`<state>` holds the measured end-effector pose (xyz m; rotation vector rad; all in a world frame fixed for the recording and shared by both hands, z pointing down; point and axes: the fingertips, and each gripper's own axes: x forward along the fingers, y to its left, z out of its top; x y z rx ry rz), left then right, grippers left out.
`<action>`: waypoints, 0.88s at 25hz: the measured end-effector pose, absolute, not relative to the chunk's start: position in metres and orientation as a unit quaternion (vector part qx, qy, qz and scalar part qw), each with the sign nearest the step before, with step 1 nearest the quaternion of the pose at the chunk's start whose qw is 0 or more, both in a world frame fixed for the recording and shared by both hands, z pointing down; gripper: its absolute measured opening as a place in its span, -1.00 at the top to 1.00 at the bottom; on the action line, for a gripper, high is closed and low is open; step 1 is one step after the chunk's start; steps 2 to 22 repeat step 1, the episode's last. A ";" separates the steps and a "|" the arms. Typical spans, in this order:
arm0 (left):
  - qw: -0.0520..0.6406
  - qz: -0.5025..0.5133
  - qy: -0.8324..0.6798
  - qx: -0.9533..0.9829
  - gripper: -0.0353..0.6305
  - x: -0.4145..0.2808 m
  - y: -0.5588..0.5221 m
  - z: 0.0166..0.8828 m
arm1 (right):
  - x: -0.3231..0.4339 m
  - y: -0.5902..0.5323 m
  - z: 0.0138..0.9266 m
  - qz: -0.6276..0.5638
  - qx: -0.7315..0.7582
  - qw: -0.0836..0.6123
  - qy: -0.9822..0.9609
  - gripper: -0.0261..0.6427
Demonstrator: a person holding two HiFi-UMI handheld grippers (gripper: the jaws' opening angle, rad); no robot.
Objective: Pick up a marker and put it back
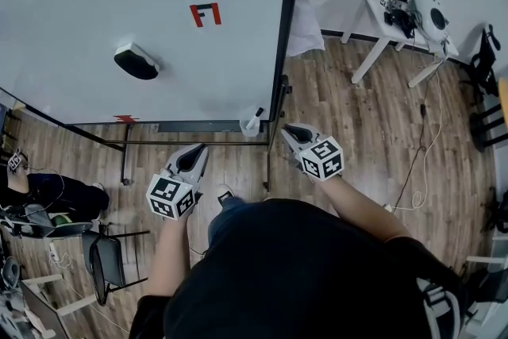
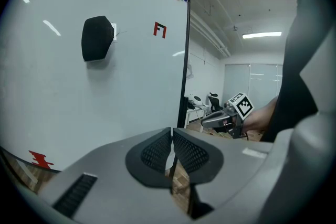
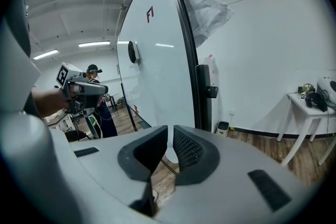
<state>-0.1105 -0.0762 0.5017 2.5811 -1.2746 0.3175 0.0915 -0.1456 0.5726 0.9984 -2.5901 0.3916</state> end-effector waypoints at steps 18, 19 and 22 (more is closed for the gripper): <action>0.123 0.109 -0.437 0.885 0.82 -0.110 -0.075 0.501 | 0.092 -0.144 0.572 0.138 0.350 0.168 -0.911 0.84; 0.123 0.109 -0.437 0.885 0.82 -0.110 -0.075 0.501 | 0.092 -0.144 0.572 0.138 0.350 0.168 -0.911 0.84; 0.123 0.109 -0.437 0.885 0.82 -0.110 -0.075 0.501 | 0.092 -0.144 0.572 0.138 0.350 0.168 -0.911 0.84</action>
